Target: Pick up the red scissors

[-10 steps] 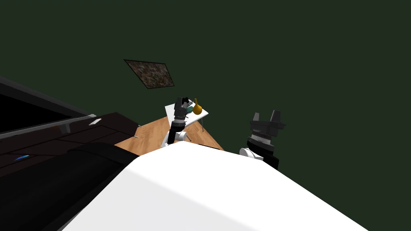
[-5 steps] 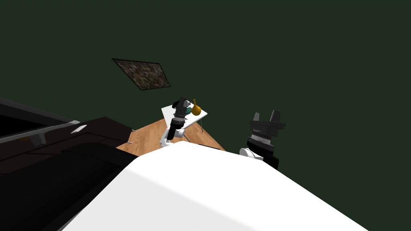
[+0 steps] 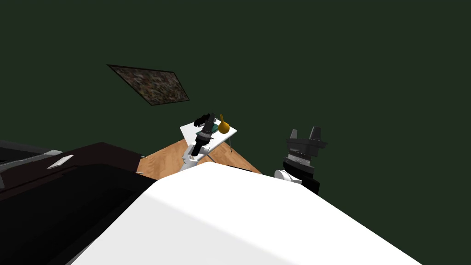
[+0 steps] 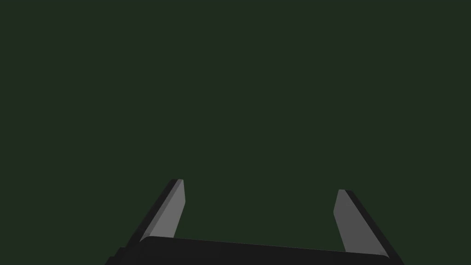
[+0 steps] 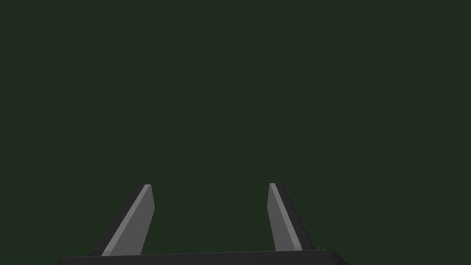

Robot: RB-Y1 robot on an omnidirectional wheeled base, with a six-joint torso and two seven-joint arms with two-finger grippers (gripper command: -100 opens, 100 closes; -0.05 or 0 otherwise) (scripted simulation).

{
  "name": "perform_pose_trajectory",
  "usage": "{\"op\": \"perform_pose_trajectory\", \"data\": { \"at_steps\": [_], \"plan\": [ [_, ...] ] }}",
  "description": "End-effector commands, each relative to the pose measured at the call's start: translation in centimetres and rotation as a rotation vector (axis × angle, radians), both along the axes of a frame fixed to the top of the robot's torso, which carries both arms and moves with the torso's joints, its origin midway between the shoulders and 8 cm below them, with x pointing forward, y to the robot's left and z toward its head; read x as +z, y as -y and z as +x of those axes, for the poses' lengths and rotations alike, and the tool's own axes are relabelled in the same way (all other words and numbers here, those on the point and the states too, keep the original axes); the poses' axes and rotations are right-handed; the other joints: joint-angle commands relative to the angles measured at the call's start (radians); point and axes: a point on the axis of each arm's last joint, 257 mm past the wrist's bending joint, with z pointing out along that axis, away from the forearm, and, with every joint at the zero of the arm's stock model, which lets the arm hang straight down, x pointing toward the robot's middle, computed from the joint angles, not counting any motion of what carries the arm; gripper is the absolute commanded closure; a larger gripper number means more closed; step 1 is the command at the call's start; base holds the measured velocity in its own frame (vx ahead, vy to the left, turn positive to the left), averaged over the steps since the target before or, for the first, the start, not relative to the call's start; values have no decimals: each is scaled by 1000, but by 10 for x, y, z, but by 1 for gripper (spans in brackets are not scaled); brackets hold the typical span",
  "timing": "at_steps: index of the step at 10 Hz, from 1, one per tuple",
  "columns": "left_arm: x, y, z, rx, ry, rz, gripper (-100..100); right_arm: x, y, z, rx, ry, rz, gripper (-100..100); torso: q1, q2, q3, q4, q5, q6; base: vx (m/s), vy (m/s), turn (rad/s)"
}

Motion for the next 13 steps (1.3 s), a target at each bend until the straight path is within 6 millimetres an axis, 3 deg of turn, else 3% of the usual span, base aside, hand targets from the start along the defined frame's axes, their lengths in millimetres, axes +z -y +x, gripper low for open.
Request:
{"op": "perform_pose_trajectory", "data": {
  "at_steps": [1,7,13],
  "plan": [
    [-9,-3,8,22,-12,67,-100,0,0,0,0,0,0,0,0,0,0,0,0,0,-27,97,-181],
    [-63,-27,40,111,-100,318,-100,0,0,0,0,0,0,0,-2,3,2,1,0,0,-59,85,-164],
    [-137,-66,60,195,-235,558,-100,0,0,0,0,0,0,0,-1,2,1,1,0,-1,-55,87,-150]
  ]
}}
